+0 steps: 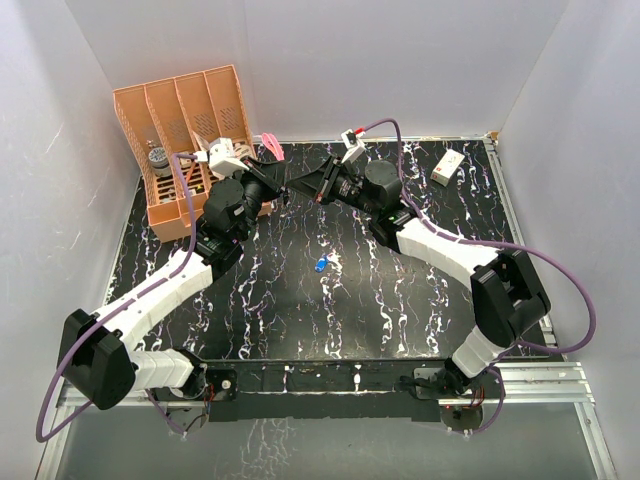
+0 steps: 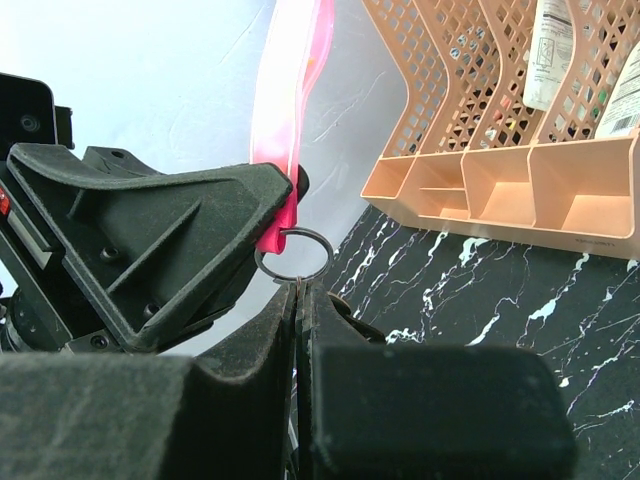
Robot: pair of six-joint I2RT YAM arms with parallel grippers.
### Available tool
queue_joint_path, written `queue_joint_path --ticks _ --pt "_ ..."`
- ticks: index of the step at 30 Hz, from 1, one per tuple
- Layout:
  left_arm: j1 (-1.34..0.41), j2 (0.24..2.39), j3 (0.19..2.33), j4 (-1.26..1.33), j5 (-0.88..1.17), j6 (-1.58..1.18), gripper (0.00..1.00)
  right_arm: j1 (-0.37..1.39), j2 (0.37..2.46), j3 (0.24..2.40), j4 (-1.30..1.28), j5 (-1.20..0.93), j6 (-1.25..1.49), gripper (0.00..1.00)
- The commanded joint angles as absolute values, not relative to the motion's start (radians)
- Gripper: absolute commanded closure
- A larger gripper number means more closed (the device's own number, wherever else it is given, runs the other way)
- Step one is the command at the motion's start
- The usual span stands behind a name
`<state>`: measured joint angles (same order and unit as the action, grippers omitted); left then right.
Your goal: Put the keys on the keyring
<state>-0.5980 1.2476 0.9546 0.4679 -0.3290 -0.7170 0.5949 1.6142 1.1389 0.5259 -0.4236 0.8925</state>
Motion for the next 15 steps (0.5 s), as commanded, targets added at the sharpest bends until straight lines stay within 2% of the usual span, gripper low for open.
queue_joint_path --ticks 1,9,10,12,15 --pt "-0.602 1.203 0.98 0.487 -0.329 -0.712 1.0 0.599 1.618 1.177 0.549 -0.414 0.881 1.0" --pt "-0.602 1.207 0.991 0.487 -0.328 -0.709 1.0 0.597 1.624 1.185 0.53 -0.411 0.878 1.0" --pt "-0.601 1.208 0.992 0.485 -0.328 -0.708 1.0 0.597 1.625 1.186 0.529 -0.41 0.878 0.96" --pt "-0.602 1.207 0.994 0.483 -0.329 -0.706 1.0 0.593 1.619 1.184 0.525 -0.399 0.877 0.77" --pt "-0.602 1.204 0.994 0.479 -0.332 -0.703 1.0 0.578 1.591 1.169 0.52 -0.373 0.866 0.63"
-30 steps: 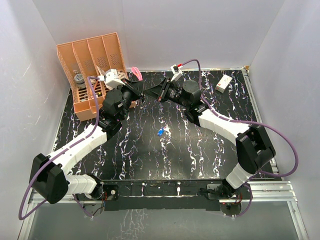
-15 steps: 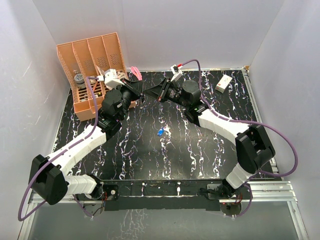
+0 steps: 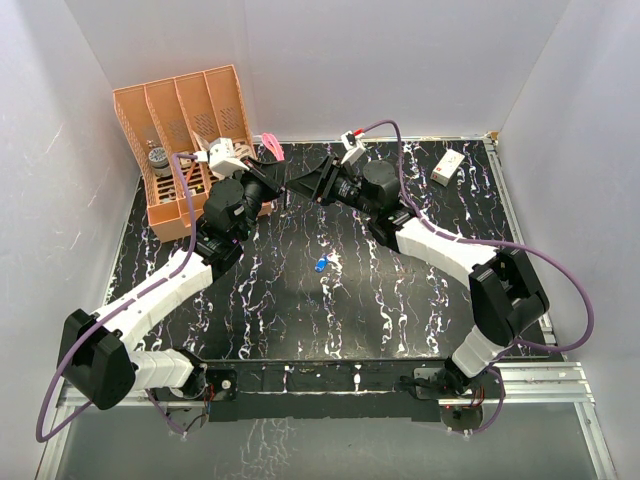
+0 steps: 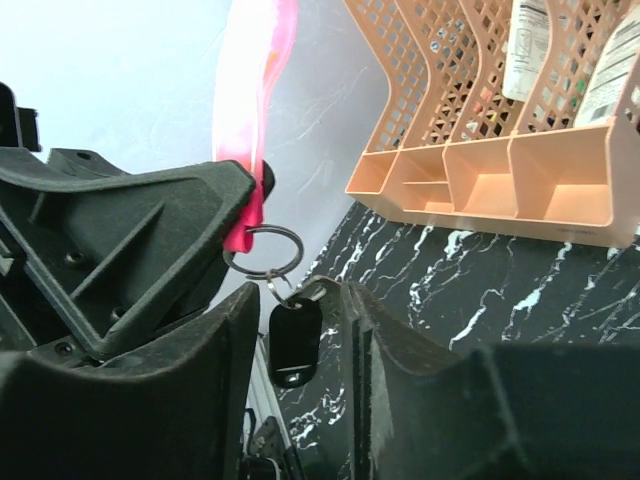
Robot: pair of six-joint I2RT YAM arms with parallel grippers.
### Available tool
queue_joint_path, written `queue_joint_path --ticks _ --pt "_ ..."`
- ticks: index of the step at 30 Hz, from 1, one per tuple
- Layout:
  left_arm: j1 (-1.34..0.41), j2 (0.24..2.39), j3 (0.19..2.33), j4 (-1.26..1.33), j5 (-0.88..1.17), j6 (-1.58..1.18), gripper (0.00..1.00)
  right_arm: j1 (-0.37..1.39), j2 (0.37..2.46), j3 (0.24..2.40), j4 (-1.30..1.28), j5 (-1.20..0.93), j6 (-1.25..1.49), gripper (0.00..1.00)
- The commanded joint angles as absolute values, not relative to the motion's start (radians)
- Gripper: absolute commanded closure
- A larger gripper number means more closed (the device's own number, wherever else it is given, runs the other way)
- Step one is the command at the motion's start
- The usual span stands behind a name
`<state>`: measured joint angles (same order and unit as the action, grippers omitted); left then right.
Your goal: Put the keys on the keyring
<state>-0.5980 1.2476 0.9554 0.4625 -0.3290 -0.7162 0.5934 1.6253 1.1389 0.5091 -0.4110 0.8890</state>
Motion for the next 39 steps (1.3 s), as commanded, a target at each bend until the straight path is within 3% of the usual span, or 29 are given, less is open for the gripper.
queue_joint_path --ticks 1,11,28,39 --pt "-0.602 1.203 0.994 0.477 -0.335 -0.701 1.0 0.57 1.58 1.164 0.514 -0.37 0.86 0.6" --pt "-0.602 1.191 0.988 0.473 -0.346 -0.698 1.0 0.512 1.486 1.127 0.438 -0.364 0.792 0.59" --pt "-0.602 1.207 1.008 0.455 -0.344 -0.708 1.0 0.524 1.52 1.167 0.432 -0.455 0.75 0.59" --pt "-0.6 1.312 1.256 0.103 -0.306 -0.741 1.0 0.544 1.525 1.181 0.393 -0.478 0.641 0.65"
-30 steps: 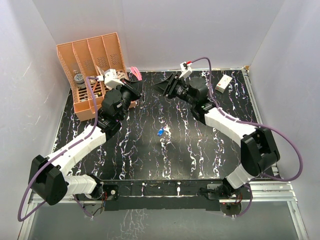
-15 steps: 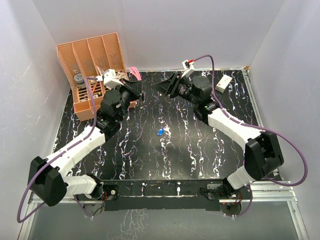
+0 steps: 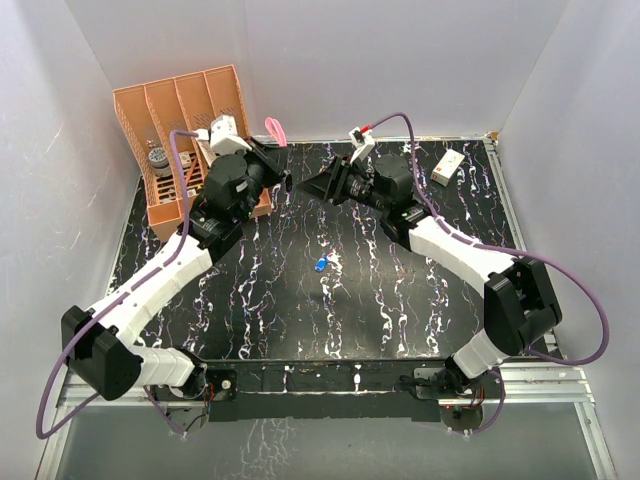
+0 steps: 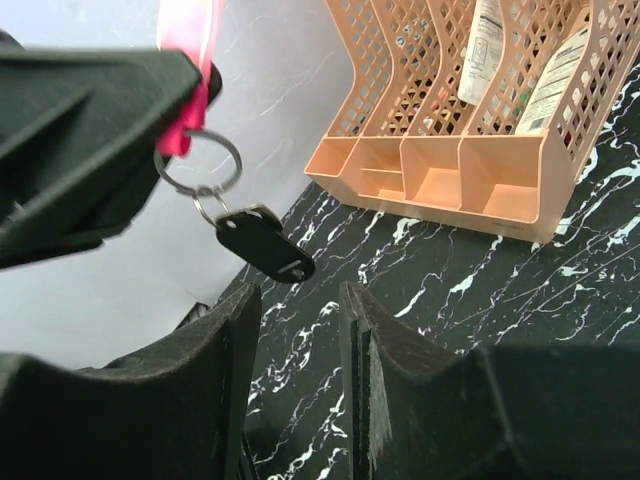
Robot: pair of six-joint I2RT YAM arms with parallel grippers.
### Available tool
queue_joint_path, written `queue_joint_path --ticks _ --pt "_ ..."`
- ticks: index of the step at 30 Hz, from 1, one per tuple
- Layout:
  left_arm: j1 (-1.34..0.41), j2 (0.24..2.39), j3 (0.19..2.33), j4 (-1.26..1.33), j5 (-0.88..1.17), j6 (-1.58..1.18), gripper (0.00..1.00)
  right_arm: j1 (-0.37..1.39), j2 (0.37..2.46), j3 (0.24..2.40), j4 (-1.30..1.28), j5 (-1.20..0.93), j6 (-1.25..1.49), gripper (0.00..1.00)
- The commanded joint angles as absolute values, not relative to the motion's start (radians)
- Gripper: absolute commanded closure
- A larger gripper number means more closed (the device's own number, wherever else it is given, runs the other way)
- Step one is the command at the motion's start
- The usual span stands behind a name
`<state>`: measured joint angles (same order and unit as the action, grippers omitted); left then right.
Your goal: Put the keys on the keyring
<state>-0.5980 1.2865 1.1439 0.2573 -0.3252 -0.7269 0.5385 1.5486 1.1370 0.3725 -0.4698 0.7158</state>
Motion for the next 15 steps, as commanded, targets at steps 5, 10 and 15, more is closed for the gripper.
queue_joint_path --ticks 5,10,15 --pt "-0.599 1.362 1.348 -0.011 -0.268 -0.765 1.0 0.546 1.484 1.161 0.397 -0.468 0.561 0.67" --pt "-0.592 1.394 1.383 -0.082 -0.235 -0.782 1.0 0.546 1.422 1.142 0.382 -0.432 0.462 0.69" --pt "-0.59 1.393 1.378 -0.091 -0.233 -0.787 1.0 0.546 1.407 1.169 0.324 -0.369 0.422 0.79"
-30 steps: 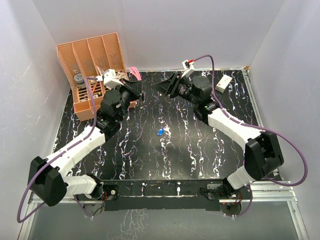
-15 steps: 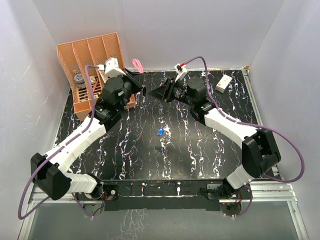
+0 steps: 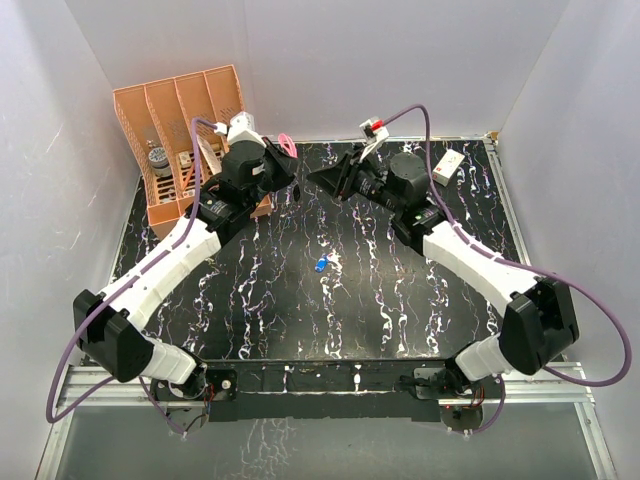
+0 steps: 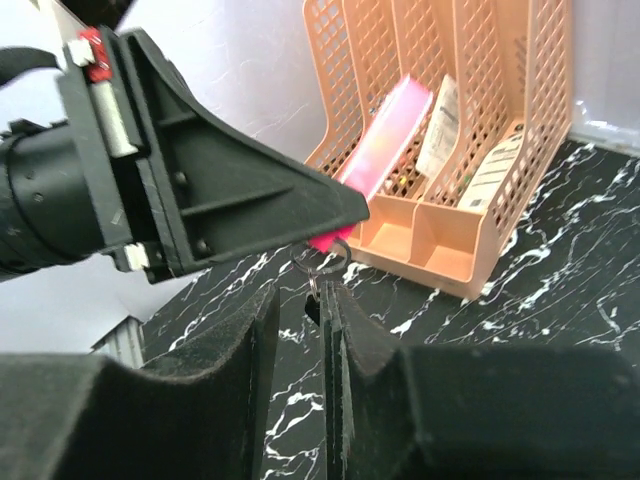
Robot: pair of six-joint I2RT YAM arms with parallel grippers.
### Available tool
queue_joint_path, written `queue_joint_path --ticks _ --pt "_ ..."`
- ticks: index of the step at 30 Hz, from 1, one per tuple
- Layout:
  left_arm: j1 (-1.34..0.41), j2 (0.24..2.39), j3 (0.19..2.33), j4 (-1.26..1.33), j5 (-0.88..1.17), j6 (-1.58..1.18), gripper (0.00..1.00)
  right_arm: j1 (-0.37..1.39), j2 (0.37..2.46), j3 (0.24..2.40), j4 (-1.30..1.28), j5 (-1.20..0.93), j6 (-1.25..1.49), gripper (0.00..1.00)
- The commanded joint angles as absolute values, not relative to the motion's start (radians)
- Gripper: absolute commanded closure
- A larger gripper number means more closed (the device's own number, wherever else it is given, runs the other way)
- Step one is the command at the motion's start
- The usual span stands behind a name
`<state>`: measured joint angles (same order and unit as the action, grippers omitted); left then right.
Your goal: Put the keys on the keyring
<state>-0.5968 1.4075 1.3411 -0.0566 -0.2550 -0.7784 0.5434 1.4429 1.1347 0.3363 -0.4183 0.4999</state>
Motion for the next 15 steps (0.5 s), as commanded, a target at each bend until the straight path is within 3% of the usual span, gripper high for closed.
queue_joint_path --ticks 1,5,15 --pt "-0.59 1.392 1.377 -0.091 -0.232 -0.787 1.0 0.546 1.41 1.179 0.311 -0.377 0.411 0.77" --pt "-0.589 1.397 1.383 -0.095 -0.224 -0.788 1.0 0.547 1.432 1.209 0.265 -0.41 0.39 0.69" --pt "-0.588 1.403 1.388 -0.094 -0.215 -0.788 1.0 0.558 1.462 1.221 0.26 -0.438 0.382 0.69"
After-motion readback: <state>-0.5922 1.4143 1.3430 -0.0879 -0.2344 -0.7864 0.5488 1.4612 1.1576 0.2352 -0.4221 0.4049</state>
